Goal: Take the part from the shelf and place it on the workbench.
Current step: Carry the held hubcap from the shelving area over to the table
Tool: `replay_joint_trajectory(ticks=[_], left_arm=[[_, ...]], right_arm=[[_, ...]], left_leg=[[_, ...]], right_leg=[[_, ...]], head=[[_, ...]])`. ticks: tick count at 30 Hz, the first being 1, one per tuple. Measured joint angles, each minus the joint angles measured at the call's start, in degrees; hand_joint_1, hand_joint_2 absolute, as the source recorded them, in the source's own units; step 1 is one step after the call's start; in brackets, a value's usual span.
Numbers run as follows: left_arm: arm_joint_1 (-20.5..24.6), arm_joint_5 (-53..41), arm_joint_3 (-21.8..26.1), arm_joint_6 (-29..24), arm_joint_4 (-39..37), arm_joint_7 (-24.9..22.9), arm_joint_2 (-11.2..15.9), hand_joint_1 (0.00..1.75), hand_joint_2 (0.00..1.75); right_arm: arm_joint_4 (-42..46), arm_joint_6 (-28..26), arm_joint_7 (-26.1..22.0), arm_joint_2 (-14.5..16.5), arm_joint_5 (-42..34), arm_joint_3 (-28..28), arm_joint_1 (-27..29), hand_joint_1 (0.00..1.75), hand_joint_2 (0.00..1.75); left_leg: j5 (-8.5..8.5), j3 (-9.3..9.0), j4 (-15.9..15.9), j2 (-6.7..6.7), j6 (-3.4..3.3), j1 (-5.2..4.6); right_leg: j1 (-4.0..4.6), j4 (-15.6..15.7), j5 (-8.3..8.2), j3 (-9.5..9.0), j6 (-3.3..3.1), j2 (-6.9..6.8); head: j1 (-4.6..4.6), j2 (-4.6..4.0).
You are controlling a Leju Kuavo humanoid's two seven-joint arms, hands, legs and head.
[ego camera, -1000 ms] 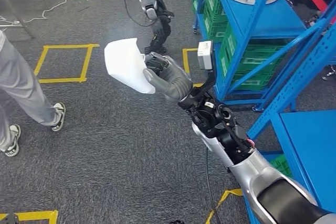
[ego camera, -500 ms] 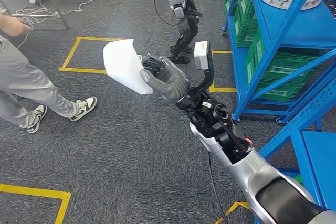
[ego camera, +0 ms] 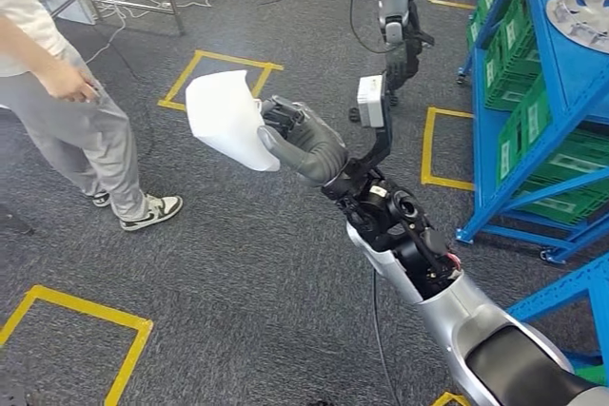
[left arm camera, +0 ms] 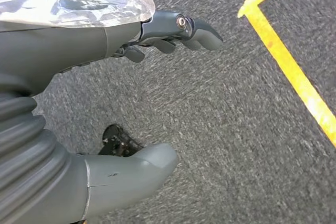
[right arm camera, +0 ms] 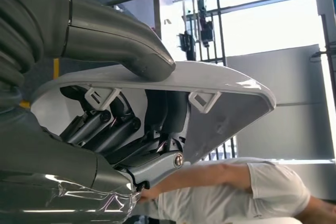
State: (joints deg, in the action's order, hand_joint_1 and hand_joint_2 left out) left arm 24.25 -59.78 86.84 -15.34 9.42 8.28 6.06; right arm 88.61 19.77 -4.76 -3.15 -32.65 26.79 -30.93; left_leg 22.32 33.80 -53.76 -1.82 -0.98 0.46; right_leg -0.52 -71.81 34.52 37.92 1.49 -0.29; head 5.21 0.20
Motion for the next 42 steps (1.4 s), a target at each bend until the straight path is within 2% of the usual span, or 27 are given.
replay_joint_trajectory(ticks=[1, 2, 3, 5, 7, 9, 11, 13, 14, 16, 17, 18, 20, 22, 24, 26, 27, 29, 31, 32, 33, 35, 36, 38, 40, 41, 42], left_arm=[[-0.1, 0.0, 0.0, 0.0, 0.0, 0.0, 0.0, 0.00, 1.75], [-0.1, 0.0, 0.0, 0.0, 0.0, 0.0, -0.1, 0.00, 1.75], [-0.1, 0.0, 0.0, 0.0, 0.0, -0.1, -0.1, 0.00, 1.75], [-0.1, 0.0, 0.0, -0.1, 0.0, -0.1, -0.2, 0.00, 1.75], [-0.1, 0.0, 0.0, -0.1, 0.0, -0.2, -0.2, 0.00, 1.75], [-0.3, 0.0, 0.0, -0.1, 0.0, -0.2, -0.1, 0.00, 1.75], [-0.4, -0.1, 0.0, 0.0, 0.0, -0.1, 0.0, 0.00, 1.75], [-0.2, -0.4, 0.0, 0.1, 0.0, 0.2, 0.0, 0.00, 1.75], [-0.1, -0.5, 0.0, 0.2, 0.0, 0.2, -0.1, 0.00, 1.75], [-0.1, -0.7, 0.0, 0.3, 0.0, 0.3, -0.3, 0.00, 1.75], [-0.2, -0.8, 0.0, 0.4, 0.0, 0.3, -0.4, 0.00, 1.75], [-0.2, -0.8, 0.0, 0.4, 0.0, 0.3, -0.4, 0.00, 1.75], [-0.1, -0.9, 0.0, 0.5, 0.0, 0.3, -0.4, 0.00, 1.75], [0.1, -0.9, 0.0, 0.6, 0.0, 0.3, -0.4, 0.00, 1.75], [0.1, -0.9, 0.0, 0.6, 0.0, 0.3, -0.4, 0.00, 1.75], [0.1, -0.9, 0.0, 0.6, 0.0, 0.3, -0.4, 0.00, 1.75], [0.1, -0.9, 0.0, 0.6, 0.0, 0.3, -0.4, 0.00, 1.75], [0.2, -0.9, 0.0, 0.6, 0.0, 0.3, -0.4, 0.00, 1.75], [0.2, -0.9, 0.0, 0.6, 0.0, 0.3, -0.5, 0.00, 1.75], [0.2, -0.9, 0.0, 0.6, 0.0, 0.3, -0.5, 0.00, 1.75], [0.1, -0.9, 0.0, 0.6, 0.0, 0.2, -0.6, 0.00, 1.75], [0.2, -0.9, 0.0, 0.6, 0.0, 0.2, -0.7, 0.00, 1.75], [0.2, -0.9, 0.0, 0.6, 0.0, 0.2, -0.8, 0.00, 1.75], [0.3, -0.9, 0.0, 0.6, 0.0, 0.2, -0.9, 0.00, 1.75], [0.1, -0.9, 0.0, 0.6, 0.0, 0.1, -0.7, 0.00, 1.75], [0.0, -0.9, 0.0, 0.6, 0.0, 0.1, -0.7, 0.00, 1.75], [0.0, -0.9, 0.0, 0.6, 0.0, 0.0, -0.6, 0.00, 1.75]], right_arm=[[0.0, 0.0, 0.0, 0.0, 0.0, 0.0, 0.1, 1.75, 1.75], [0.0, 0.0, 0.0, 0.0, -0.1, 0.0, 0.2, 1.75, 1.75], [0.0, 0.1, 0.0, 0.0, -0.1, 0.0, 0.1, 1.75, 1.75], [0.0, 0.2, 0.0, 0.0, -0.3, 0.0, -0.1, 1.75, 1.75], [0.0, 0.3, 0.0, 0.0, -0.4, 0.0, -0.2, 1.75, 1.75], [0.0, 0.3, 0.0, 0.0, -0.5, 0.0, -0.3, 1.75, 1.75], [0.0, 0.3, -0.1, 0.0, -0.5, 0.1, -0.5, 1.75, 1.75], [0.0, 0.2, -0.3, 0.0, -0.5, 0.0, -0.6, 1.75, 1.75], [-0.1, 0.2, -0.5, -0.1, -0.5, 0.0, -0.5, 1.75, 1.75], [-0.2, 0.2, -0.6, -0.2, -0.5, -0.1, -0.3, 1.75, 1.75], [-0.3, 0.2, -0.6, -0.2, -0.5, -0.1, -0.3, 1.75, 1.75], [-0.3, 0.2, -0.6, -0.2, -0.5, -0.1, -0.2, 1.75, 1.75], [-0.3, 0.3, -0.7, -0.2, -0.5, -0.1, -0.2, 1.75, 1.75], [-0.3, 0.3, -0.7, -0.3, -0.5, -0.2, -0.3, 1.75, 1.75], [-0.3, 0.4, -0.7, -0.3, -0.5, -0.2, -0.4, 1.75, 1.75], [-0.3, 0.4, -0.7, -0.3, -0.5, -0.3, -0.5, 1.75, 1.75], [-0.3, 0.4, -0.7, -0.3, -0.5, -0.4, -0.5, 1.75, 1.75], [-0.3, 0.4, -0.7, -0.5, -0.4, -0.4, -0.4, 1.75, 1.75], [-0.4, 0.4, -0.7, -0.6, -0.4, -0.4, -0.1, 1.75, 1.75], [-0.4, 0.4, -0.7, -0.7, -0.4, -0.5, 0.0, 1.75, 1.75], [-0.4, 0.3, -0.7, -0.7, -0.4, -0.5, 0.0, 1.75, 1.75], [-0.4, 0.4, -0.8, -0.9, -0.4, -0.5, -0.1, 1.75, 1.75], [-0.5, 0.4, -0.9, -0.9, -0.4, -0.5, -0.2, 1.75, 1.75], [-0.6, 0.6, -1.0, -0.9, -0.3, -0.5, -0.4, 1.75, 1.75], [-0.7, 0.7, -1.2, -0.9, -0.2, -0.5, -0.5, 1.75, 1.75], [-0.8, 0.8, -1.3, -0.9, -0.2, -0.5, -0.5, 1.75, 1.75], [-0.8, 0.9, -1.3, -0.9, -0.2, -0.5, -0.6, 1.75, 1.75]], left_leg=[[0.02, -0.02, 0.0, -0.73, -0.02, -0.04], [0.04, -0.07, -0.1, -1.48, 0.00, -0.05], [0.07, -0.15, -0.1, -2.23, 0.05, -0.04], [0.17, -0.16, -0.3, -3.64, 0.28, -0.06], [0.10, 0.23, -0.4, -4.85, 0.78, 0.06], [-0.19, 0.61, -0.2, -6.07, 1.52, 0.23], [0.80, 1.44, -1.7, -4.45, 2.09, 0.09], [4.03, 4.57, -8.0, -0.82, 2.49, 0.00], [5.73, 6.74, -12.2, 0.32, 2.70, 0.09], [6.75, 9.48, -17.2, 1.23, 3.10, 0.39], [5.68, 9.10, -16.3, 1.51, 3.25, 0.55], [3.77, 7.41, -12.9, 2.03, 3.36, 0.68], [0.37, 2.91, -4.3, 4.45, 3.37, 0.63], [-0.53, 0.94, -0.4, 5.64, 2.70, 0.31], [-0.38, 1.02, -0.5, 4.33, 1.72, 0.14], [-0.37, 0.87, -0.4, 3.18, 0.94, 0.32], [-0.41, 0.76, -0.3, 2.66, 0.58, 0.46], [-0.39, 0.72, -0.3, 1.49, 0.12, 0.40], [-0.36, 0.67, -0.3, 0.00, 0.01, 0.16], [-0.35, 0.61, -0.4, -0.82, -0.01, 0.04], [-0.34, 0.54, -0.4, -1.65, -0.01, -0.05], [-0.34, 0.47, -0.4, -3.11, 0.04, -0.16], [-0.36, 0.57, -0.5, -3.76, 0.16, -0.20], [-0.59, 1.05, -0.6, -4.95, 0.66, -0.06], [-0.88, 1.38, -0.4, -6.04, 1.31, 0.13], [-0.77, 1.48, -0.5, -5.55, 1.62, 0.03], [-0.13, 1.93, -1.4, -4.17, 1.93, -0.10]], right_leg=[[0.00, -1.0, -0.41, 0.83, -0.09, 0.13], [0.00, 0.4, -2.02, 0.54, -0.27, 0.29], [0.00, 4.1, -4.51, -0.82, -0.52, 0.79], [-0.11, 12.6, -8.62, -4.21, -1.01, 3.10], [-0.13, 16.5, -9.47, -6.15, -1.19, 4.57], [-0.22, 17.2, -9.41, -6.84, -1.48, 3.66], [-0.47, 18.0, -9.80, -7.38, -2.05, 2.29], [-0.43, 18.5, -9.98, -7.67, -2.37, 0.78], [-0.36, 18.5, -9.95, -7.66, -2.44, -0.01], [-0.32, 18.5, -9.83, -7.64, -2.45, -1.53], [-0.35, 18.4, -9.74, -7.66, -2.39, -2.22], [-0.40, 18.4, -9.62, -7.72, -2.24, -2.87], [-0.23, 18.2, -9.22, -7.86, -1.70, -3.95], [0.15, 18.0, -8.82, -8.03, -1.04, -4.81], [0.24, 18.0, -8.50, -8.33, -0.43, -5.77], [-0.03, 16.6, -7.18, -7.90, 0.14, -4.77], [-0.17, 14.2, -5.72, -6.86, 0.32, -3.49], [-0.22, 5.8, -1.80, -2.96, 0.43, -0.82], [-0.10, -0.8, -0.03, 0.43, 0.33, 0.01], [-0.04, -0.7, -0.93, 0.66, 0.12, 0.16], [0.05, 1.8, -2.91, -0.20, -0.23, 0.48], [0.21, 10.1, -7.55, -3.48, -1.20, 2.79], [0.20, 13.6, -8.91, -5.04, -1.54, 4.04], [0.24, 16.6, -9.30, -6.49, -1.75, 5.10], [0.15, 17.2, -9.25, -7.02, -1.86, 3.90], [0.02, 17.6, -9.41, -7.30, -2.04, 3.23], [-0.13, 18.0, -9.58, -7.62, -2.23, 2.50]], head=[[0.03, 0.00], [0.08, 0.00], [0.14, 0.00], [0.13, 0.00], [0.01, 0.00], [0.01, 0.00], [-0.30, 0.00], [-0.84, 0.00], [-1.03, 0.00], [-1.07, 0.00], [-1.09, 0.00], [-1.11, 0.00], [-1.24, -0.01], [-1.03, -0.01], [-0.69, 0.00], [-0.55, 0.00], [-0.36, 0.00], [0.06, 0.00], [0.26, 0.00], [0.29, 0.00], [0.36, 0.00], [0.43, 0.00], [0.36, 0.00], [0.21, 0.00], [0.31, 0.00], [0.30, 0.00], [0.10, 0.00]])
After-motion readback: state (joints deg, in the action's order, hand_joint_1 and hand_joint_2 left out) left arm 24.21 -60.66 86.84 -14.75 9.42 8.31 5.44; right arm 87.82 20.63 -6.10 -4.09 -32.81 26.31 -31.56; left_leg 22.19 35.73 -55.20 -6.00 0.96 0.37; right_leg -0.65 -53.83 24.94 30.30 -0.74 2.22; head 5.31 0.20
